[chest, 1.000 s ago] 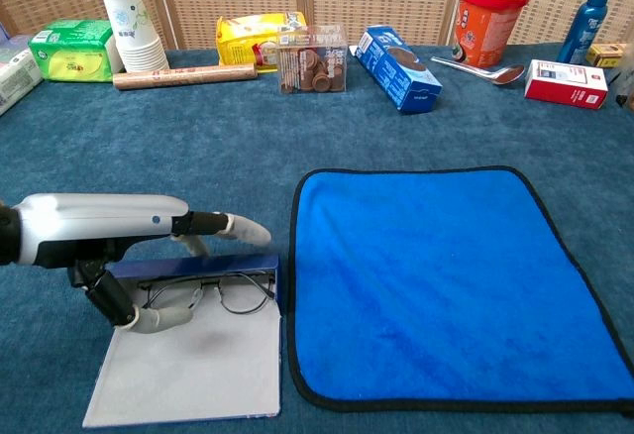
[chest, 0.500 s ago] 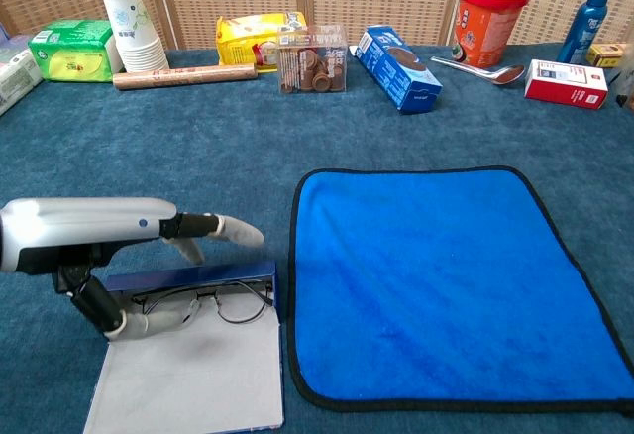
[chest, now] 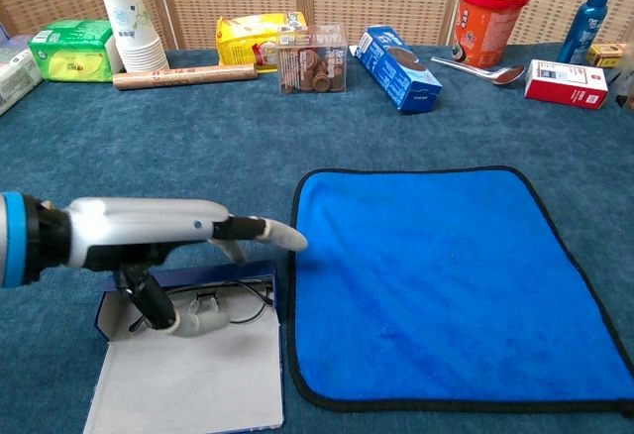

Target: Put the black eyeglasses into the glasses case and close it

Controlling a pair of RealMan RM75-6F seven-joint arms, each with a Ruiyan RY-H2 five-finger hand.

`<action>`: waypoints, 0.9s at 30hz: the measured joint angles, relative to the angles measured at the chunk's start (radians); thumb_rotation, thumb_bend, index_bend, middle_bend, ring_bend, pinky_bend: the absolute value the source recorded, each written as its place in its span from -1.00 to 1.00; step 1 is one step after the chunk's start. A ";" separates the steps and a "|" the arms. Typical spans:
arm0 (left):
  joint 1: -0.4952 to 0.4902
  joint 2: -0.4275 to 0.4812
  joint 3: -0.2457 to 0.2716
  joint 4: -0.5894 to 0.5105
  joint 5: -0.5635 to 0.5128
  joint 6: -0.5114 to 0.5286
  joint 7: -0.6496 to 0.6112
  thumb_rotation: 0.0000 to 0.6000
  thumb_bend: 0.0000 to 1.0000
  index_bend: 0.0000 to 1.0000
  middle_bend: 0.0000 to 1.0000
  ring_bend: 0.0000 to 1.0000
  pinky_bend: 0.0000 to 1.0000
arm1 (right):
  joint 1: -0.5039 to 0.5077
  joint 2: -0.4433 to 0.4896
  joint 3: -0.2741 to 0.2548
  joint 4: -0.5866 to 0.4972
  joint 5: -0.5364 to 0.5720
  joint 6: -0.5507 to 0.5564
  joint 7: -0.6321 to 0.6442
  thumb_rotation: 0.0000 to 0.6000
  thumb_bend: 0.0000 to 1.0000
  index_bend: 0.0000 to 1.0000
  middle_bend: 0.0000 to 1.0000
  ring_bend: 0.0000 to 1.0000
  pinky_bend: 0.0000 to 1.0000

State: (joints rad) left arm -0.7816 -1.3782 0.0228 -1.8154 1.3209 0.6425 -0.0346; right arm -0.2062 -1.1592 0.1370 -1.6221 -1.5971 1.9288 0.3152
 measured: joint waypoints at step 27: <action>0.030 0.085 0.089 -0.086 0.099 0.019 -0.062 0.91 -0.17 -0.98 -0.91 -1.00 -0.72 | -0.010 -0.002 -0.007 -0.001 -0.017 0.019 0.003 0.14 -0.24 -0.87 -0.75 -1.00 -0.67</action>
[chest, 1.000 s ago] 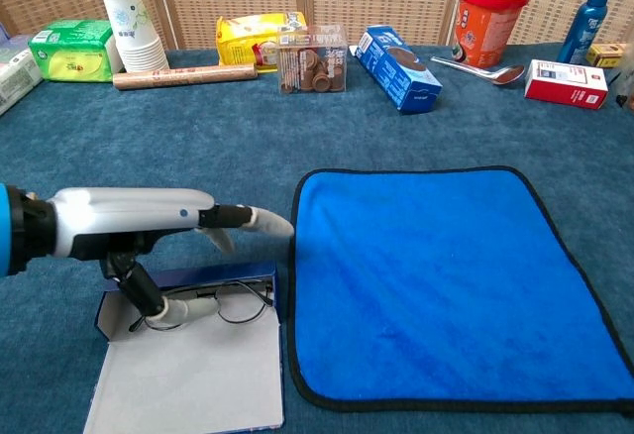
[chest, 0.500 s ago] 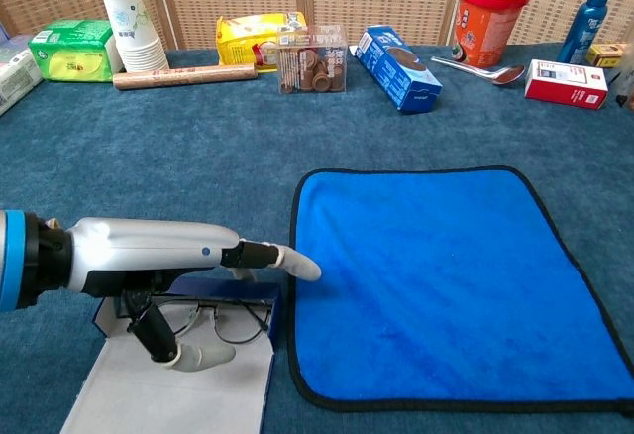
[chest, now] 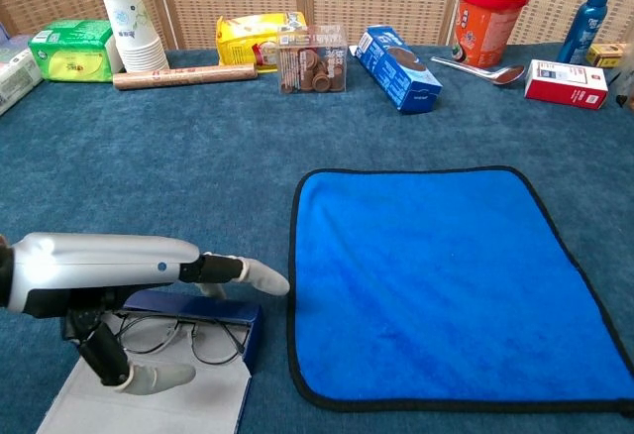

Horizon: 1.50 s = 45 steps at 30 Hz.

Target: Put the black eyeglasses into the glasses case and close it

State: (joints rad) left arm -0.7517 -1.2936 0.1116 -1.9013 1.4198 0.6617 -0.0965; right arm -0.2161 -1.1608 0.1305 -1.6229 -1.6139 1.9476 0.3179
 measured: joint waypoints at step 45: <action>0.202 0.062 0.074 -0.043 0.095 0.288 0.047 0.90 -0.18 -0.96 -0.96 -1.00 -0.79 | 0.035 -0.018 0.001 0.065 -0.016 -0.031 0.072 0.13 -0.24 -0.87 -0.75 -1.00 -0.67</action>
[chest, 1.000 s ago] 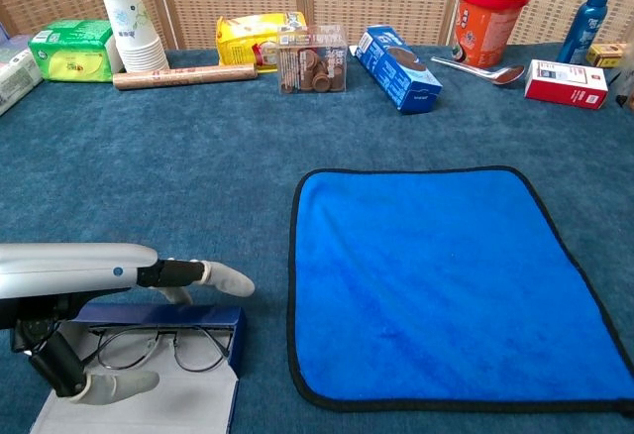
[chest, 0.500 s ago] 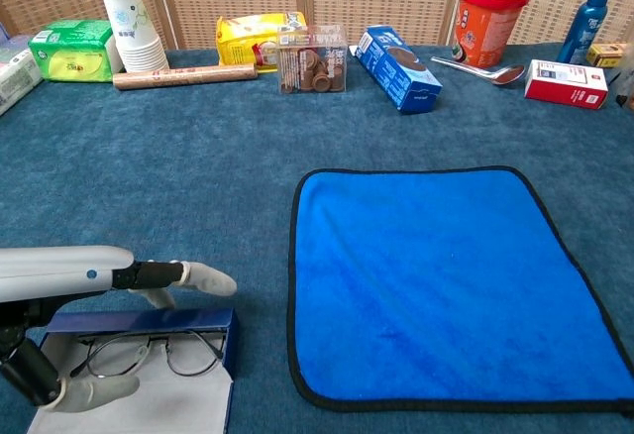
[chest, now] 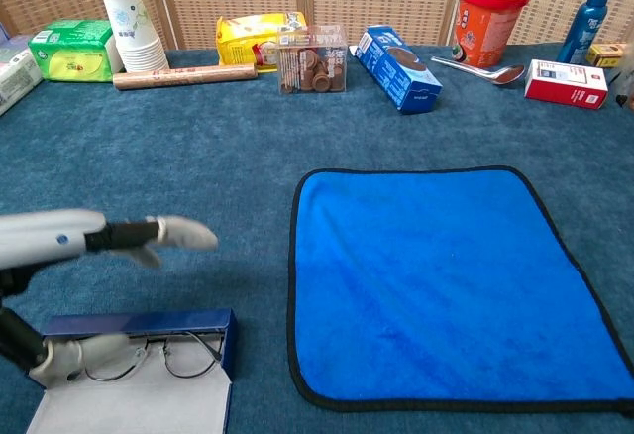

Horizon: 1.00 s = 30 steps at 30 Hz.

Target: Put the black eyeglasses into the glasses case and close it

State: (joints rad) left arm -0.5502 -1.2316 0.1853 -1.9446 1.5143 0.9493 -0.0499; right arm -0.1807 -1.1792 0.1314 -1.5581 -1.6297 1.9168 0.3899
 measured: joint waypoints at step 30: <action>0.623 -0.326 0.127 0.551 0.405 0.796 0.376 0.87 -0.23 -0.54 -0.82 -1.00 -0.86 | 0.223 -0.067 -0.012 0.046 -0.124 -0.193 -0.008 0.13 -0.24 -0.87 -0.75 -1.00 -0.67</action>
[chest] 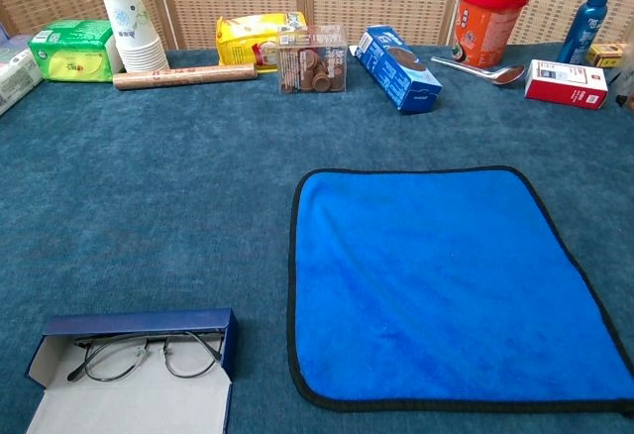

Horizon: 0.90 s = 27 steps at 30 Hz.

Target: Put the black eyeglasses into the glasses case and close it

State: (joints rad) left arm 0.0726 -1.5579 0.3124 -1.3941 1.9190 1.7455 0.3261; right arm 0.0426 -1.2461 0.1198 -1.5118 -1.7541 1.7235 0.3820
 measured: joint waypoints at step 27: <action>0.155 -0.179 -0.038 0.465 0.044 0.140 -0.079 0.86 -0.22 -0.72 -0.83 -1.00 -0.81 | 0.034 -0.009 -0.052 0.089 -0.034 0.059 0.121 0.13 -0.24 -0.87 -0.75 -1.00 -0.67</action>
State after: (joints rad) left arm 0.2272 -1.7369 0.2746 -0.9287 1.9626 1.8853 0.2471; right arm 0.0761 -1.2548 0.0673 -1.4232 -1.7882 1.7828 0.5026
